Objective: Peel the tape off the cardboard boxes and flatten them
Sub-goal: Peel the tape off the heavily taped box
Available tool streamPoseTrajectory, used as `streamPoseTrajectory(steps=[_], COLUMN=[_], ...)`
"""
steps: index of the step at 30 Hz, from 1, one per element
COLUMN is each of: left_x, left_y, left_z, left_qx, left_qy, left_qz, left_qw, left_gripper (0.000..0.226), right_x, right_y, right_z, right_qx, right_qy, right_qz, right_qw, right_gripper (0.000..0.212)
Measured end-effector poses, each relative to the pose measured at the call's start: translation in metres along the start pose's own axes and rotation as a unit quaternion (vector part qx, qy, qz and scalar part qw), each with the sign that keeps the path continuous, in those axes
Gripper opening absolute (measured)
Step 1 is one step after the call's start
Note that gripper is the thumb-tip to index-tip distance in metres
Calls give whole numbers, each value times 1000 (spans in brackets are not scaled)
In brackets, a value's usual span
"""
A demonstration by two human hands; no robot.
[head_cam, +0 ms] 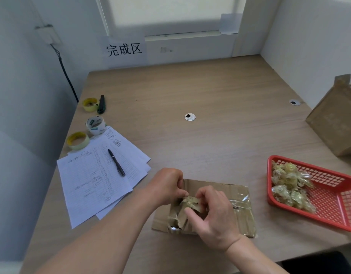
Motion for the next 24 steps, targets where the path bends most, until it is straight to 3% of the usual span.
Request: streamPoseTrajectory(steps=[4, 8, 15, 17, 20, 22, 24], left_x=[4, 11, 38, 41, 42, 45, 49], left_y=[-3, 0, 3, 0, -6, -10, -15], left_z=[-3, -5, -26, -32, -42, -49, -57], left_qx=[-21, -16, -65, -51, -16, -41, -68], left_qy=[21, 33, 35, 5, -6, 15, 37], left_qz=[-32, -39, -11, -21, -76, -95, -113], left_qw=[999, 999, 997, 998, 997, 994, 991], left_gripper=[32, 32, 23, 37, 39, 33, 28], right_x=[2, 1, -7, -8, -15, -19, -20], right_y=[-7, -18, -21, -24, -27, -23, -21], right_z=[2, -2, 34, 48, 62, 65, 58], right_qx=[5, 34, 129, 135, 101, 55, -13], right_qy=[-68, -17, 86, 118, 131, 83, 23], right_qz=[-48, -95, -57, -66, -111, -143, -155], right_qw=[996, 995, 986, 981, 980, 985, 988], right_gripper=[39, 20, 24, 24, 42, 60, 50])
Point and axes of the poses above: each hand's wrist, its own z-axis towards the middle knuckle, its own y-axis out of the back of the hand, x = y × z, the point moved 1 cm from there along z, towards the middle knuckle, and after that the axes turned 3 degrees about z, right-handed, at the moved point
